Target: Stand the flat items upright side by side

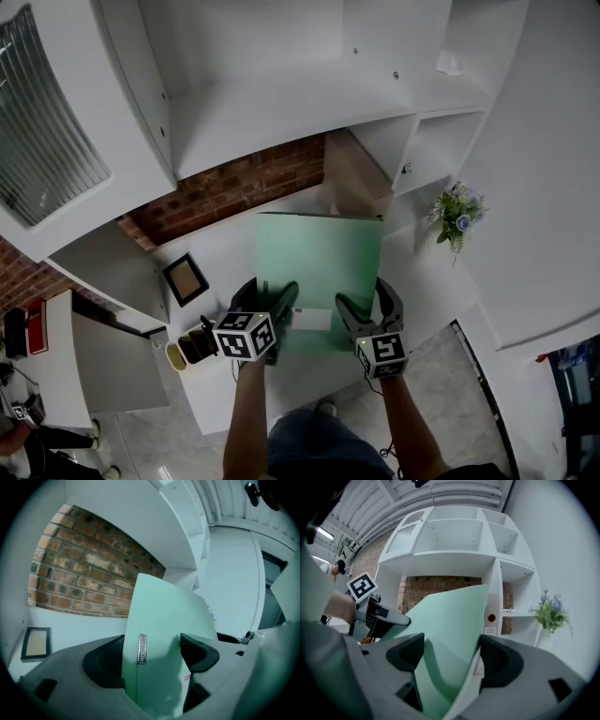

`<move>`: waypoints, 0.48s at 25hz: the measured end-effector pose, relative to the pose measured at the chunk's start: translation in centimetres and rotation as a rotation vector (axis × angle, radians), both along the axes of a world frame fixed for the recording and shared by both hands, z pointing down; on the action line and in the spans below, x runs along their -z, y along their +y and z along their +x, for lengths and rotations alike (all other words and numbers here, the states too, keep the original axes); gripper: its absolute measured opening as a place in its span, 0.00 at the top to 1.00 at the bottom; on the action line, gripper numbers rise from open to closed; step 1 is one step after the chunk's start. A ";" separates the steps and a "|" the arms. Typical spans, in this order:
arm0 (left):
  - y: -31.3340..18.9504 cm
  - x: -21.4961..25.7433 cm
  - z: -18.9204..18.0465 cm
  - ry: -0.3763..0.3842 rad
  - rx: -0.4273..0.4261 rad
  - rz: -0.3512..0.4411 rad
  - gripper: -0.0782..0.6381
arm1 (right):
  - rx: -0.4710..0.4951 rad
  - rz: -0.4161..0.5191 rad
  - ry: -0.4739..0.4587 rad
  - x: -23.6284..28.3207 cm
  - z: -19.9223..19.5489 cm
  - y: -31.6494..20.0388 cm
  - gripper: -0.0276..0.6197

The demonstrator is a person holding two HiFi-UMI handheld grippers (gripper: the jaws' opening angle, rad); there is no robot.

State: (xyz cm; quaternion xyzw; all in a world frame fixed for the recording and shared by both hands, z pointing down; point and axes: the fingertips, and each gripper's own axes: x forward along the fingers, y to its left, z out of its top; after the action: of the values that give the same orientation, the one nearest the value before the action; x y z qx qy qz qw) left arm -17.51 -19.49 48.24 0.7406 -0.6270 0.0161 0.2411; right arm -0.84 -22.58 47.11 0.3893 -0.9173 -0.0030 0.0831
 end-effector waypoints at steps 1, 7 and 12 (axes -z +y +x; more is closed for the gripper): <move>0.0 0.4 0.1 -0.010 -0.002 0.021 0.40 | -0.001 0.019 -0.010 0.3 0.1 0.1 0.38; 0.3 2.0 0.8 -0.070 0.005 0.167 0.40 | -0.011 0.131 -0.037 1.5 0.9 0.4 0.38; 0.2 2.1 1.5 -0.135 0.008 0.295 0.40 | -0.036 0.224 -0.031 1.1 1.5 0.3 0.38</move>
State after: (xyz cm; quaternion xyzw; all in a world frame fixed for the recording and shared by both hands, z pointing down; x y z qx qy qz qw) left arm -15.99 -19.27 46.18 0.7625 -0.6405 -0.0272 0.0872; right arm 0.67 -22.32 46.04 0.4124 -0.9054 -0.0980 0.0251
